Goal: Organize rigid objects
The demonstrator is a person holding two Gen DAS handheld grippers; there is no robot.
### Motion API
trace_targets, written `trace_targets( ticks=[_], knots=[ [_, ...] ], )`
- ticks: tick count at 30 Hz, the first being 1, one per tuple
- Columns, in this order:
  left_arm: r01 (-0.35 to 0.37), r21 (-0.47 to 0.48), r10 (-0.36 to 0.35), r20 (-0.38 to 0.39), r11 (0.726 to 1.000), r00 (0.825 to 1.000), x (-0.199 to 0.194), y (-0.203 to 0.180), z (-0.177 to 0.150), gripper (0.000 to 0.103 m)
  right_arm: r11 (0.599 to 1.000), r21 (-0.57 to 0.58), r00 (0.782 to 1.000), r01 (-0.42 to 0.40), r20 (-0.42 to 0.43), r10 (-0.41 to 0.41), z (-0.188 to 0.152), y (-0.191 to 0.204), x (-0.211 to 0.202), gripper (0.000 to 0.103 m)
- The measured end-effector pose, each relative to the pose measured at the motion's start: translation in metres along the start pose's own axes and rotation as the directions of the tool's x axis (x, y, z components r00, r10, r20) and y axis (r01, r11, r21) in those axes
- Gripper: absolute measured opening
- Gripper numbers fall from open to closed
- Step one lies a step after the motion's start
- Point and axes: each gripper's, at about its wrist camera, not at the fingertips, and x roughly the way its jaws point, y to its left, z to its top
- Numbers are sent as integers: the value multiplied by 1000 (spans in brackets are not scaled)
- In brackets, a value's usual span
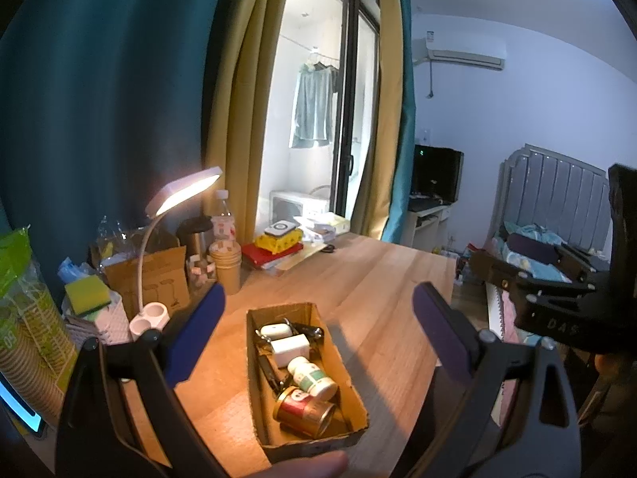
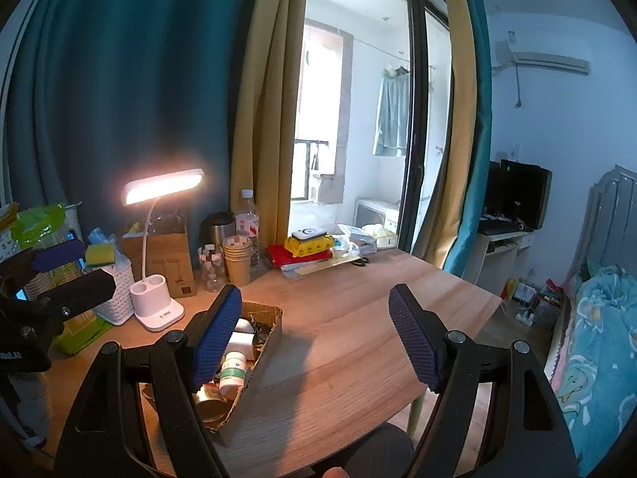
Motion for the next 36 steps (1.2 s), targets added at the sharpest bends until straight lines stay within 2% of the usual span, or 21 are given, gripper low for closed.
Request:
trace_targets(
  ticks=[36],
  knots=[
    [-10,-16,10,-15,1000,1000,2,5,-1,96,1000,12,1000,4,-20,-4,-5,-3,5,79]
  ],
)
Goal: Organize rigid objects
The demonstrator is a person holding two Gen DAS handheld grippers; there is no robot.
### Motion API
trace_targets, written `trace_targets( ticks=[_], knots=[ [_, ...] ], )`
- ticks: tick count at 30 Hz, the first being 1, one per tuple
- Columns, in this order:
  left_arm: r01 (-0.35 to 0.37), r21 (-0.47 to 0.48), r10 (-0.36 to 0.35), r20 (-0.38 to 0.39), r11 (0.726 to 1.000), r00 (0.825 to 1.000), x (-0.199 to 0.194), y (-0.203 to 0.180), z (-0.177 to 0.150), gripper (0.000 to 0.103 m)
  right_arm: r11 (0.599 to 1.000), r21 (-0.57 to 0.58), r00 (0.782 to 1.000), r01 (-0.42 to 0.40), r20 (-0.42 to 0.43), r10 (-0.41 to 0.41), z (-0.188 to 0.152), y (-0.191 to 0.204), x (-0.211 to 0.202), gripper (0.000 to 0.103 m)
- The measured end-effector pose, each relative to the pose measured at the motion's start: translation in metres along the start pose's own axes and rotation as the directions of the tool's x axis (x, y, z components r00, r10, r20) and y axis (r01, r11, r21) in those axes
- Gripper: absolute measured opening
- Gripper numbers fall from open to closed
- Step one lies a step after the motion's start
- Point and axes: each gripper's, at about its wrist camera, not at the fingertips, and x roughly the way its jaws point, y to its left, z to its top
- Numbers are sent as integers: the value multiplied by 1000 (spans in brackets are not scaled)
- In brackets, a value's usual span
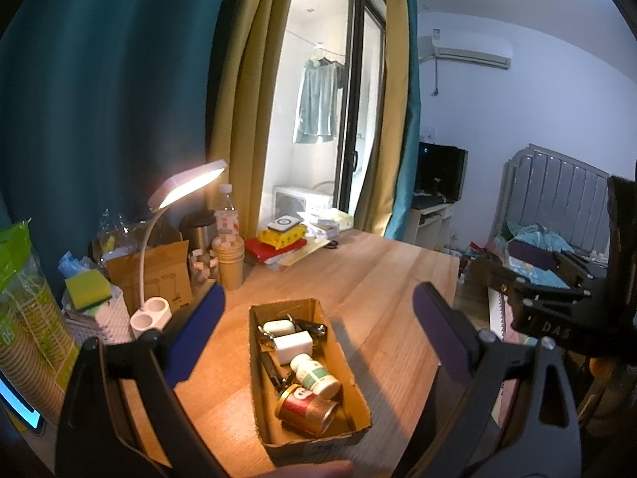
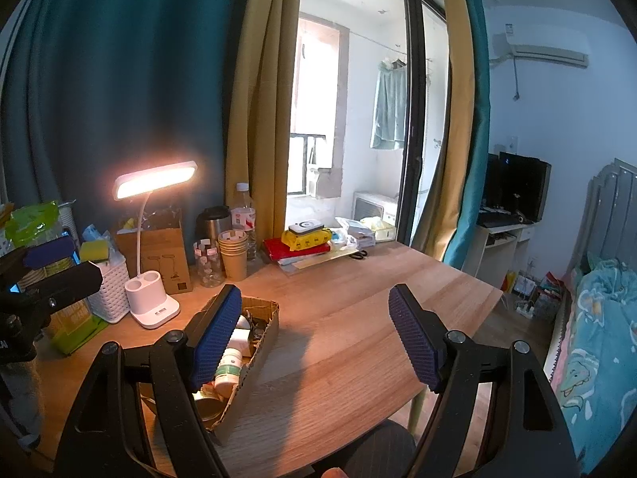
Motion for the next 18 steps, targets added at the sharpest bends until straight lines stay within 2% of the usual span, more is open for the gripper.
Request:
trace_targets(
  ticks=[18],
  knots=[
    [3,-3,-3,-3,1000,1000,1,-1,1,96,1000,-4,1000,-2,-5,2,0,-1,1,79]
  ],
)
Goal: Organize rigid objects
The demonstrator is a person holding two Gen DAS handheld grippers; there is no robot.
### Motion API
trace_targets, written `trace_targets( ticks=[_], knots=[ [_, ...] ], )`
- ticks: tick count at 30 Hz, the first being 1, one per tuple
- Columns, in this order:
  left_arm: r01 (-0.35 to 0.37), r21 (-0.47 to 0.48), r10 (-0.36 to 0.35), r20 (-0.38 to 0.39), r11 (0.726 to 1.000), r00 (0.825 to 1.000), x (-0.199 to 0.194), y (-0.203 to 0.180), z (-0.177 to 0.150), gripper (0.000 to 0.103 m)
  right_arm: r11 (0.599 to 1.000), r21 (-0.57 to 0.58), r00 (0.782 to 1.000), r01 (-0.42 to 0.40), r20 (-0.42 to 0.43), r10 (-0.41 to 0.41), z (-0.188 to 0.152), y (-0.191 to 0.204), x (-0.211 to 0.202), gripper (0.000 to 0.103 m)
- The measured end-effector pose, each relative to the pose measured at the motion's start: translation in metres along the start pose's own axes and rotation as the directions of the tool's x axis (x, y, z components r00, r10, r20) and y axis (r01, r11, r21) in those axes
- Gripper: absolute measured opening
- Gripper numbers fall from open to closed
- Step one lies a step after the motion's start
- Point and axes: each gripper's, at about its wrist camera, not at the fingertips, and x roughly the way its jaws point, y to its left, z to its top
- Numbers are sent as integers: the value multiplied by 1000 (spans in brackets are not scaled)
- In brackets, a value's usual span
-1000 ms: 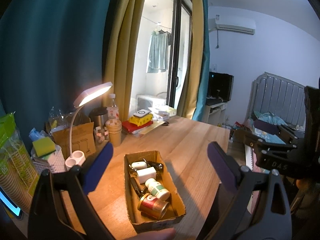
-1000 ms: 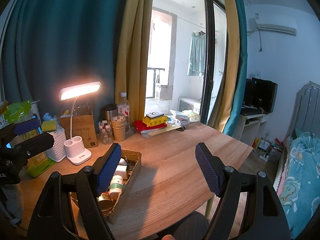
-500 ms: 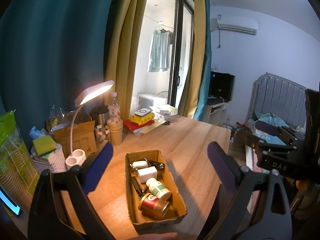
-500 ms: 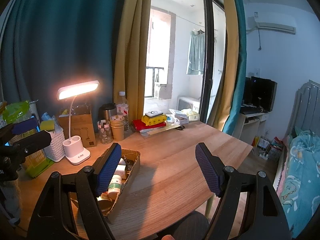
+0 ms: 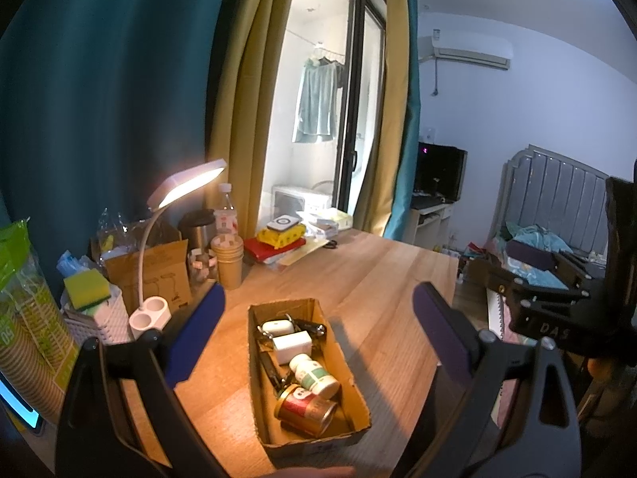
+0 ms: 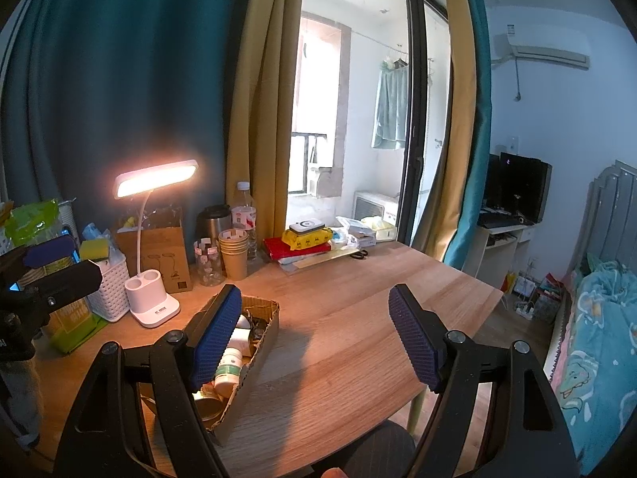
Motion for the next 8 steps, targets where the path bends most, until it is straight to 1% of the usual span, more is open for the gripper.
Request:
trace_targets(
  ticks=[6,8],
  knots=[
    [3,-6,-3,-9,1000,1000,1,1,0,96,1000,-1,1000,-2,-1,2,0,0,0,79],
    [-6,-5,6,-2,1000,1000,0,0,0,96,1000,-1,1000,-4,-3,4,-1,0,1,79]
  ],
)
